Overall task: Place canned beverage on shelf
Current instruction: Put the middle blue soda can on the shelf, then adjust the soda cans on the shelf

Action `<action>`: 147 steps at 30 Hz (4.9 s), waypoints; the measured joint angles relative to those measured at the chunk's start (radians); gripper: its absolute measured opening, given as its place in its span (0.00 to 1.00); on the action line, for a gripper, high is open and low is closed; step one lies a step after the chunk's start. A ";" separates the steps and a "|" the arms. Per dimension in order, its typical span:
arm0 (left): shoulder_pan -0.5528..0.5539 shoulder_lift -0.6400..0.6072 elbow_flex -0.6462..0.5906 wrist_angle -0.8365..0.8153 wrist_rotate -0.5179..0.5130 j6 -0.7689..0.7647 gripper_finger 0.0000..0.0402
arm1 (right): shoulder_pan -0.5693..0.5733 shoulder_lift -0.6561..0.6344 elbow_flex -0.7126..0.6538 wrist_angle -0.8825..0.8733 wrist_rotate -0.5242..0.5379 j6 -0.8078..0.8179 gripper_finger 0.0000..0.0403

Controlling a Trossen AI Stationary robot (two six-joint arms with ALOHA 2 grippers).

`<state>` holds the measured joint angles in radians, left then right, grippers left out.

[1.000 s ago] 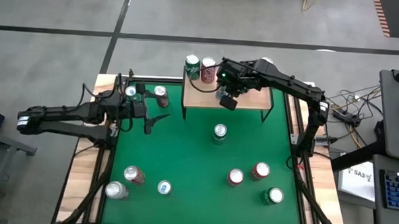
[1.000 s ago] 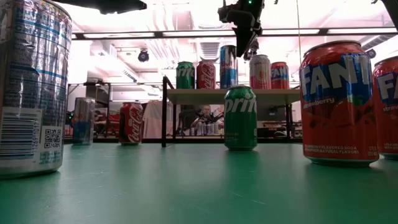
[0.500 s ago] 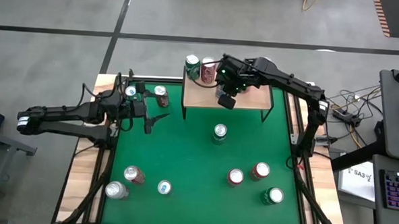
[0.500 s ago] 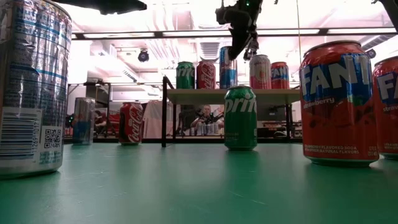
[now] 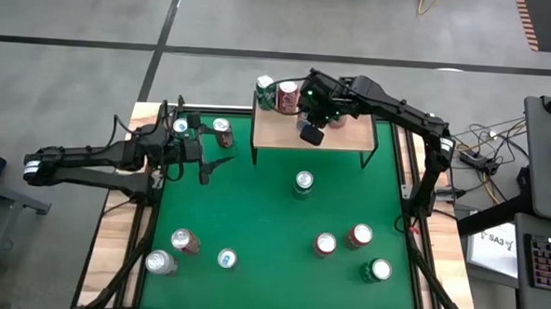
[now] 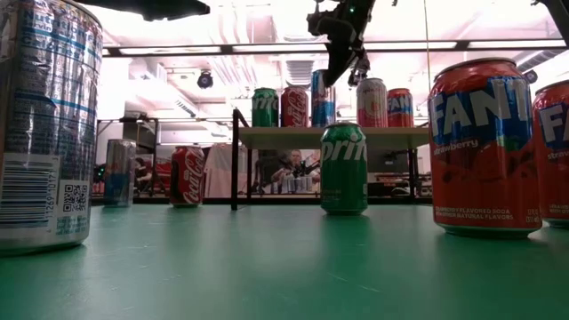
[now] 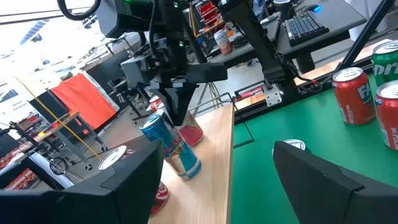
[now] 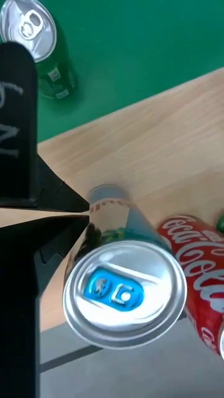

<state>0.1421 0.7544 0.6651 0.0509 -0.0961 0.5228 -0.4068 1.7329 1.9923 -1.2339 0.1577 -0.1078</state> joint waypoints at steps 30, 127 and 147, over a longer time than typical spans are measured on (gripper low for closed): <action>0.000 0.000 0.000 -0.004 0.000 0.006 0.72 | -0.024 0.001 -0.025 0.110 0.001 -0.094 0.03; 0.000 0.062 0.000 0.020 0.001 0.034 0.72 | 0.080 0.004 -0.064 0.321 0.052 -0.005 0.03; 0.007 0.051 -0.050 -0.016 0.193 0.063 0.72 | 0.165 0.005 -0.091 0.262 0.225 0.430 0.03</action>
<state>0.1489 0.8056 0.6151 0.0345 0.0967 0.5854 -0.2415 1.7374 1.9015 -0.9716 0.3824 0.3225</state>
